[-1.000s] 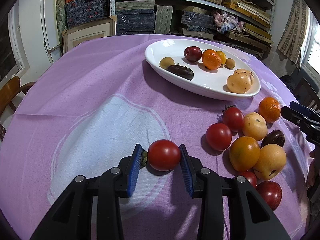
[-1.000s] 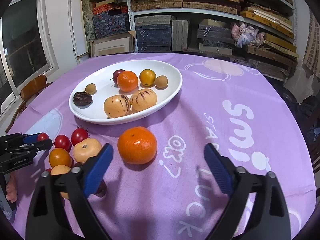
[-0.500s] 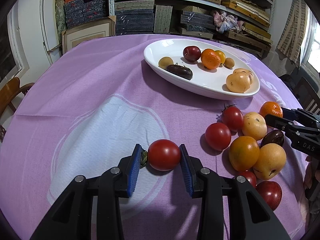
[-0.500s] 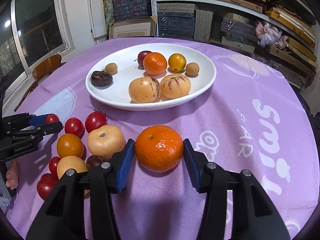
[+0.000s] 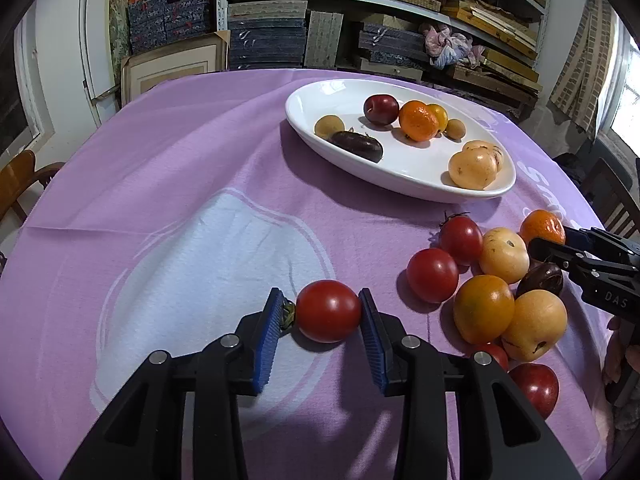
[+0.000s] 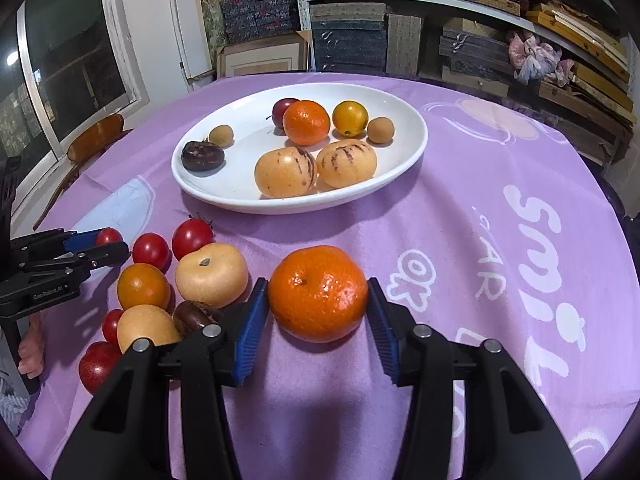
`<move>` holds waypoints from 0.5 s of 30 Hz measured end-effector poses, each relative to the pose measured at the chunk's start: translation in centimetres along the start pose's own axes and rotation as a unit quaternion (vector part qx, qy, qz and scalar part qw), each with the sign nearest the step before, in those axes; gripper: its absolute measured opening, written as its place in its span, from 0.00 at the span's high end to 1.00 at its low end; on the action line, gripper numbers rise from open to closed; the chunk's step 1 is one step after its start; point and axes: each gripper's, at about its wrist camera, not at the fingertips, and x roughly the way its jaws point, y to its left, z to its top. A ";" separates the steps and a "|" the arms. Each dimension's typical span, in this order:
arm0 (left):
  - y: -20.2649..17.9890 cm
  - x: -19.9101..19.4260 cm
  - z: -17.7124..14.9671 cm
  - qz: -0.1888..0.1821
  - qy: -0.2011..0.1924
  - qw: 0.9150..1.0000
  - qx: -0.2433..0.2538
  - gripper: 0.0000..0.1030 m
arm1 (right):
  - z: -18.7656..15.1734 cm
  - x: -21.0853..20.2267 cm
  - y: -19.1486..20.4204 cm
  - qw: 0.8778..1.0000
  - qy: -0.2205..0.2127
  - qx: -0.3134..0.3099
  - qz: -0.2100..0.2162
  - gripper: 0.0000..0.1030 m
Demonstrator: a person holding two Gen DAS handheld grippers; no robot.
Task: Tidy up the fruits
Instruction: 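Grasp the mandarin orange with the right gripper while the left holds the tomato, then carry the tomato and mandarin onto the white plate and open both grippers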
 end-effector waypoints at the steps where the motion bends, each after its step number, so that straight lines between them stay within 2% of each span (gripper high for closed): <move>1: 0.0 0.0 0.0 -0.001 0.000 1.000 0.000 0.63 | -0.1 -0.1 0.0 1.000 -0.001 0.001 0.000 0.53; 15: -0.2 -1.0 0.1 0.007 -0.028 1.000 0.003 0.63 | -0.7 -1.4 -1.0 1.000 -0.013 0.025 0.005 0.53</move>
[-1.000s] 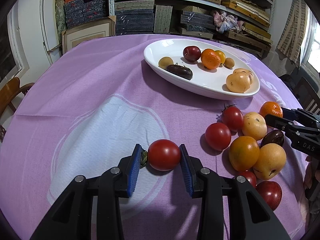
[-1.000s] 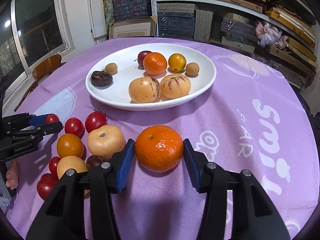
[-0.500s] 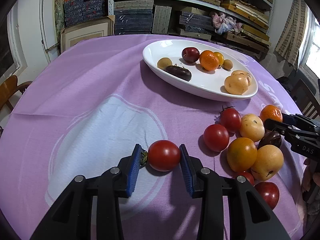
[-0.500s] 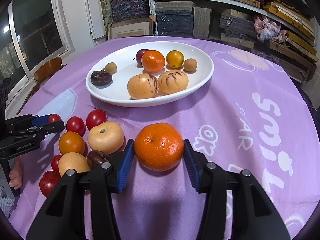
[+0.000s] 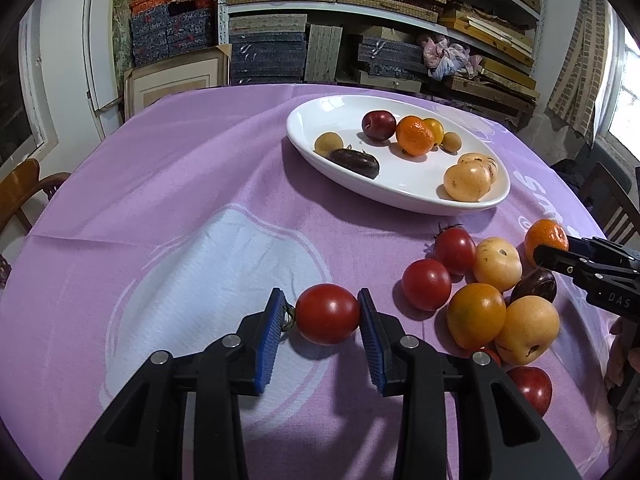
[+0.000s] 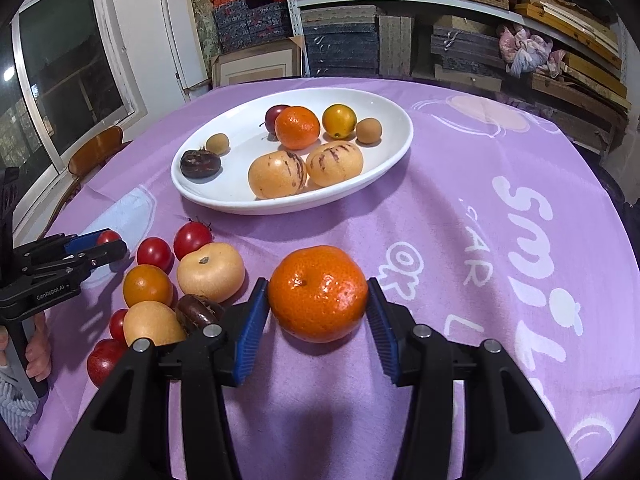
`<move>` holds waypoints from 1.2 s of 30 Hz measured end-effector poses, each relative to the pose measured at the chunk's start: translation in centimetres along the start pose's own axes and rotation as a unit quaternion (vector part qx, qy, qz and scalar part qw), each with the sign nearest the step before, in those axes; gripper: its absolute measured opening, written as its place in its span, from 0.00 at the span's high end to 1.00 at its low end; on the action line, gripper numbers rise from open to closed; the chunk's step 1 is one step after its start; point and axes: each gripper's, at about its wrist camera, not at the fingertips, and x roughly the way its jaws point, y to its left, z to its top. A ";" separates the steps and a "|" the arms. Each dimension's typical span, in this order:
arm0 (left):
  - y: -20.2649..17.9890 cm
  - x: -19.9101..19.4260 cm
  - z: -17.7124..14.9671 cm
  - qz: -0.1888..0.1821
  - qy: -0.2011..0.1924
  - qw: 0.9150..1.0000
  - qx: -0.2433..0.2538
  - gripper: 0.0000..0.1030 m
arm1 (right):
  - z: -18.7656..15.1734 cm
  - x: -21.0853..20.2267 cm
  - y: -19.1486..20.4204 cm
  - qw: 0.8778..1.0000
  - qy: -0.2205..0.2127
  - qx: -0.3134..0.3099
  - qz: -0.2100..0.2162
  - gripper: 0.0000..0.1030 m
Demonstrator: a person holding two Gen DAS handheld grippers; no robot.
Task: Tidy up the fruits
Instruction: 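Carry the tomato and mandarin onto the white plate and open both grippers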
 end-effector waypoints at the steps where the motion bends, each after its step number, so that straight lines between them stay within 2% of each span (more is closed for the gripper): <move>1: 0.0 -0.1 0.1 0.002 -0.002 1.000 0.000 0.63 | 0.1 -0.4 -0.2 1.000 -0.005 0.004 0.001 0.53; 4: 0.1 -0.5 0.6 0.012 -0.012 1.000 -0.004 0.63 | 0.3 -1.9 -0.6 1.000 -0.025 0.014 0.008 0.53; 7: -0.1 -0.9 2.0 0.005 -0.015 1.000 -0.008 0.63 | 0.8 -3.3 -0.8 0.999 -0.045 0.019 0.005 0.53; 13: -3.3 -0.6 6.7 -0.009 -0.023 0.999 0.030 0.63 | 4.5 -4.2 -0.6 0.998 -0.057 0.004 -0.012 0.53; 18: -6.8 2.1 9.4 -0.031 -0.012 0.999 0.043 0.63 | 9.2 -1.5 -1.0 0.999 -0.041 0.018 -0.002 0.54; 24: -7.8 6.7 10.5 -0.027 0.018 0.999 0.038 0.63 | 12.7 3.2 -1.5 0.999 -0.017 0.039 0.014 0.54; 29: -7.8 8.7 10.6 -0.024 0.028 0.998 0.046 0.63 | 13.4 6.8 -1.2 0.999 0.005 0.035 0.012 0.54; 36: -8.4 9.2 10.3 -0.017 0.023 0.998 0.060 0.63 | 13.2 7.9 -1.1 1.000 0.000 0.029 0.004 0.54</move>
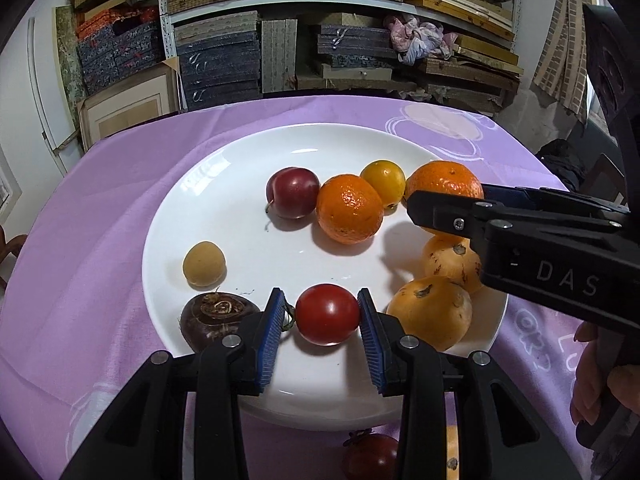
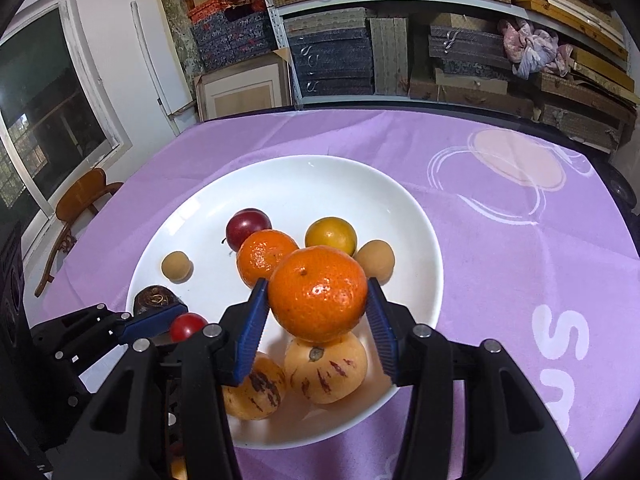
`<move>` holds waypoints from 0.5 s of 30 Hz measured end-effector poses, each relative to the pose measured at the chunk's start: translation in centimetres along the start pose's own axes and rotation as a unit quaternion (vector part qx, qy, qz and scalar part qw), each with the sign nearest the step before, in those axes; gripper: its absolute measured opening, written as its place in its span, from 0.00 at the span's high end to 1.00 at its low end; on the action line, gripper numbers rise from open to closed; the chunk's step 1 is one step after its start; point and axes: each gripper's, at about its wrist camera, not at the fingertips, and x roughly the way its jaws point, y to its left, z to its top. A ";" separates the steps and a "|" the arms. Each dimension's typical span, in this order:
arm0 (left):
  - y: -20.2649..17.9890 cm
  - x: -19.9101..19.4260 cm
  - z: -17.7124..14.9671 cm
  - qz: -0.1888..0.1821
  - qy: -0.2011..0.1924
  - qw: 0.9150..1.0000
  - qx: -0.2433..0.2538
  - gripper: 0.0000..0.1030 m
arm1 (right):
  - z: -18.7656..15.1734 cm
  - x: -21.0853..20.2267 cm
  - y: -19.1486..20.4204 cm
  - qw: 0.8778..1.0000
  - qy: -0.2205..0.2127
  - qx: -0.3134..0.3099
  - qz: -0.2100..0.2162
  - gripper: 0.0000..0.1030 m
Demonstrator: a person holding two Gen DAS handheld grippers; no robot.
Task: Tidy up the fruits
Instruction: 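Carry the tomato and mandarin onto the white plate and open both grippers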
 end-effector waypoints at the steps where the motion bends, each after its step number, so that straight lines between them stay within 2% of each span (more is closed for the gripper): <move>1: -0.1 0.1 0.0 0.003 0.000 1.000 0.002 0.63 | 0.0 0.1 0.1 1.000 0.001 -0.002 -0.003 0.54; 7: -0.6 0.4 -0.3 0.022 -0.005 1.000 0.011 0.63 | 0.1 1.1 0.2 1.000 0.004 0.000 -0.013 0.53; 10: -0.5 -0.5 -0.4 0.040 -0.023 0.999 0.008 0.62 | 0.0 0.3 -0.6 0.999 -0.021 0.025 0.002 0.33; 13: -0.3 -1.7 -0.5 0.048 -0.042 0.998 0.007 0.56 | -0.2 -1.2 -1.4 0.998 -0.039 0.043 0.011 0.33; 15: -0.1 -2.8 -0.6 0.060 -0.057 0.997 0.004 0.47 | -0.4 -2.3 -1.7 0.998 -0.047 0.046 0.012 0.33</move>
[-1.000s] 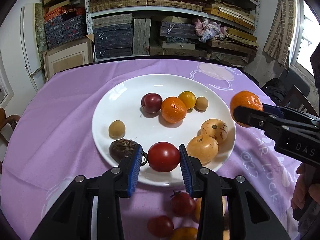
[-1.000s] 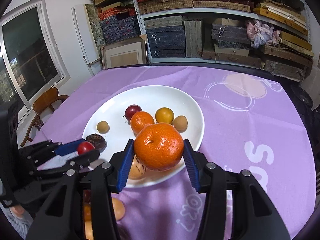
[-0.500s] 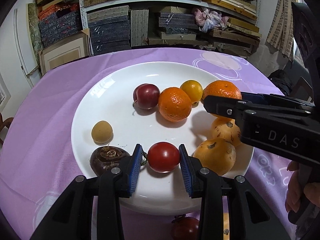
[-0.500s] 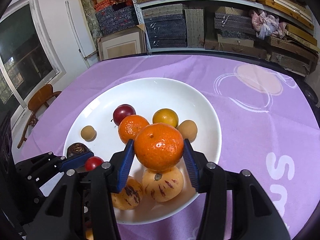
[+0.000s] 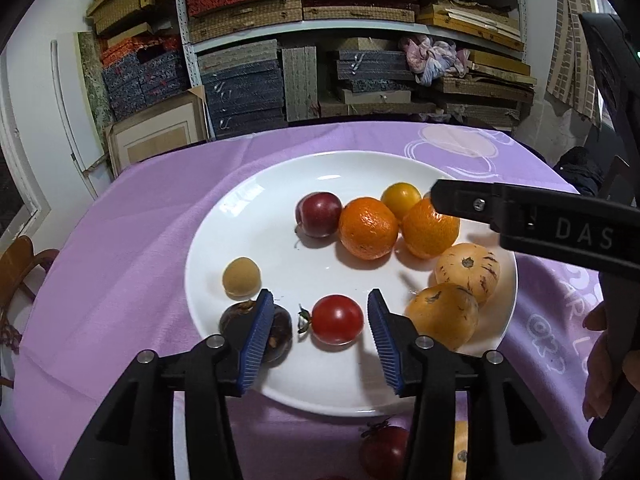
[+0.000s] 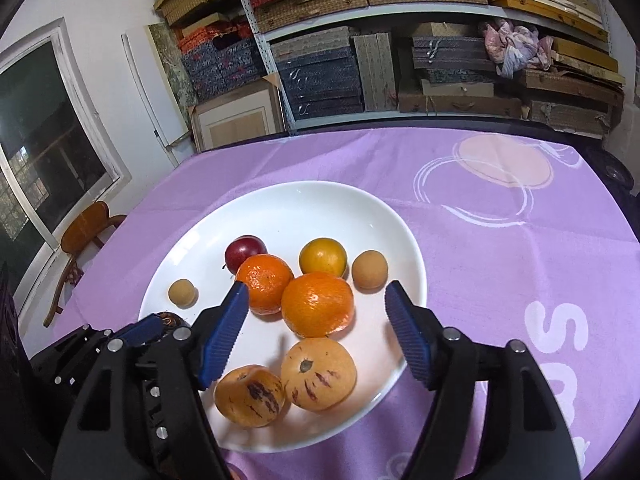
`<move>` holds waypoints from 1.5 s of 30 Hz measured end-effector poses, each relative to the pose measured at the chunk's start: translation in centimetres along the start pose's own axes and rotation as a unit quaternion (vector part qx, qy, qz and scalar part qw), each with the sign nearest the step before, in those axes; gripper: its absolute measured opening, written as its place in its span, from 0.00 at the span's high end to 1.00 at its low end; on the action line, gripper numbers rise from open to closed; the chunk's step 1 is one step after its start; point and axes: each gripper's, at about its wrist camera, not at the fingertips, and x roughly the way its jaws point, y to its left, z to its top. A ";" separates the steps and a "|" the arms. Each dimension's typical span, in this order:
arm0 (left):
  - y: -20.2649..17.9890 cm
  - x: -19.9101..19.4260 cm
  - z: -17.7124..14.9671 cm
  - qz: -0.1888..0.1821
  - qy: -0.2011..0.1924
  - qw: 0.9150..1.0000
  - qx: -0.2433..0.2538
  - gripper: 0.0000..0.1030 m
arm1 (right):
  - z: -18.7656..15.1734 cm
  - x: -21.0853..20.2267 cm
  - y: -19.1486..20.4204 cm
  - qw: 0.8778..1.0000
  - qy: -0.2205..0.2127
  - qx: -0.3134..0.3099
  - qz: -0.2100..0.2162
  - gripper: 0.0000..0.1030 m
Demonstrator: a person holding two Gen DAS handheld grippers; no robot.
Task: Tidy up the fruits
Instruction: 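Carry the tomato and mandarin onto the white plate and open both grippers, then move both open grippers back over the remaining fruit cluster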
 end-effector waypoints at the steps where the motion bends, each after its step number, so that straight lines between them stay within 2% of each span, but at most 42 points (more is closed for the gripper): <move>1: 0.1 -0.6 0.0 0.003 -0.007 1.000 -0.002 0.46 | -0.1 -0.6 -0.1 1.000 -0.003 0.001 0.001 0.33; 6: 1.0 -3.8 -0.8 0.011 -0.030 0.999 -0.010 0.43 | -1.9 -4.5 -0.3 1.000 -0.019 0.001 0.001 0.25; 7: 1.2 -4.5 -1.1 0.016 -0.036 0.999 -0.009 0.42 | -2.5 -5.3 -0.3 1.000 -0.023 0.002 0.000 0.20; 9: 1.5 -5.8 -1.9 0.027 -0.044 0.999 -0.010 0.36 | -3.8 -6.9 -0.4 1.000 -0.027 0.006 -0.006 0.17; 12: 2.0 -7.7 -2.9 0.036 -0.057 0.998 -0.013 0.33 | -6.0 -8.9 -0.9 0.999 -0.032 0.017 -0.011 0.09; 20: 2.9 -11.4 -6.2 0.034 -0.064 0.997 -0.030 0.28 | -11.7 -12.1 -2.8 0.996 -0.049 0.071 -0.017 0.07; 22: 3.0 -11.8 -6.8 0.033 -0.065 0.997 -0.036 0.25 | -12.6 -12.6 -3.0 0.995 -0.057 0.071 -0.031 0.07; 31: 2.4 -11.5 -8.6 0.025 -0.059 0.997 -0.042 0.23 | -13.0 -13.0 -2.5 0.994 -0.076 0.032 -0.066 0.06; 37: 2.2 -10.2 -9.0 0.014 -0.038 0.998 -0.040 0.23 | -12.8 -12.5 -1.6 0.995 -0.073 0.011 -0.065 0.06; 45: 1.8 -9.5 -9.3 0.017 -0.032 0.999 -0.030 0.22 | -12.8 -12.9 -1.0 0.995 -0.079 0.003 -0.061 0.05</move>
